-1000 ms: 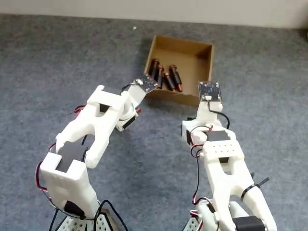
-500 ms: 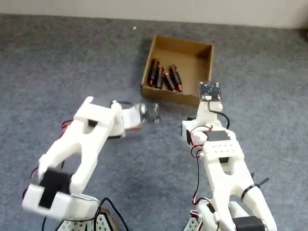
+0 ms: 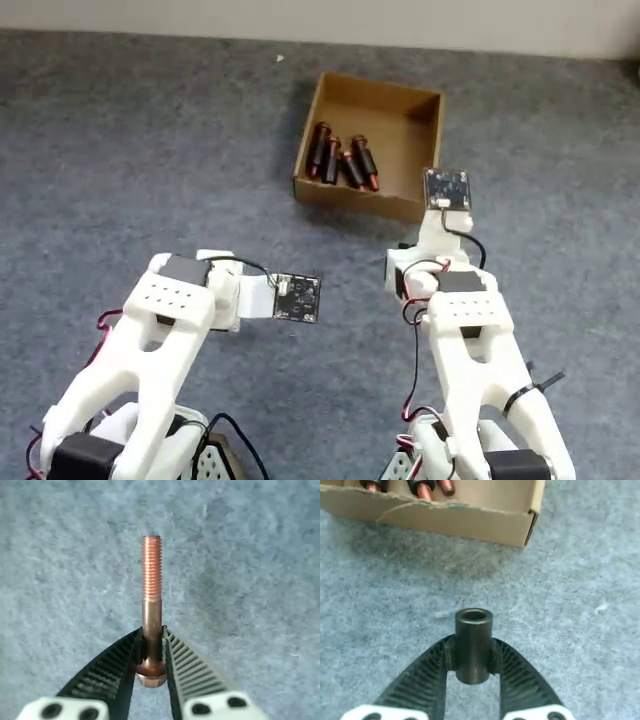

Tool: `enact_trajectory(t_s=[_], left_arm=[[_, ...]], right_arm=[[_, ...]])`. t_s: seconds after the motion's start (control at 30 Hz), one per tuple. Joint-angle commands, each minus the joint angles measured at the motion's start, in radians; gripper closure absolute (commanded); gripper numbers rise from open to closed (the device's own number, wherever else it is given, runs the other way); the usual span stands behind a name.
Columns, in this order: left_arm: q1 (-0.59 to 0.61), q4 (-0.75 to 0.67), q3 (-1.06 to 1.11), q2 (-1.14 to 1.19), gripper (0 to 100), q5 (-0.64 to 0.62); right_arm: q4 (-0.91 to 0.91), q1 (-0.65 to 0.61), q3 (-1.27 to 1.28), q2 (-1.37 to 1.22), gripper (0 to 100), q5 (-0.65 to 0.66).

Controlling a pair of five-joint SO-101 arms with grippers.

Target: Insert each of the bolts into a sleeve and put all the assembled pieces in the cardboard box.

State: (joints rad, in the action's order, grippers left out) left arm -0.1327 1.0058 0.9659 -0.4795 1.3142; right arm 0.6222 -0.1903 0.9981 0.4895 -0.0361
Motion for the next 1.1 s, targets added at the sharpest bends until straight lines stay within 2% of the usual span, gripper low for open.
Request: enact_trajectory(t_s=[0.0, 0.13, 0.27, 0.4, 0.57, 0.67, 0.93, 1.07], left_arm=[[-0.004, -0.014, -0.019, -0.044, 93, 0.083], [0.048, -0.015, -0.070, -0.044, 76, -0.173], [0.068, -0.012, -0.130, -0.044, 76, -0.302], [0.059, -0.008, -0.165, -0.045, 82, -0.525], [0.019, 0.041, -0.176, -0.045, 91, -0.985], [0.012, 0.054, -0.176, -0.045, 100, -1.157], [0.012, 0.064, -0.170, -0.045, 99, -1.725], [-0.001, 0.112, -0.176, -0.039, 99, -2.068]], right_arm=[[-0.053, 0.013, -0.008, 0.010, 99.3, -0.005], [-0.062, 0.013, -0.005, 0.010, 99.3, -0.005], [-0.062, 0.013, -0.005, 0.010, 99.3, -0.005], [-0.062, 0.013, -0.007, 0.010, 99.3, -0.005], [-0.061, 0.013, -0.007, 0.010, 99.3, -0.005], [-0.061, 0.013, -0.007, 0.010, 99.3, -0.005], [-0.061, 0.013, -0.007, 0.010, 99.3, -0.005], [-0.061, 0.013, -0.007, 0.010, 99.3, -0.005]])
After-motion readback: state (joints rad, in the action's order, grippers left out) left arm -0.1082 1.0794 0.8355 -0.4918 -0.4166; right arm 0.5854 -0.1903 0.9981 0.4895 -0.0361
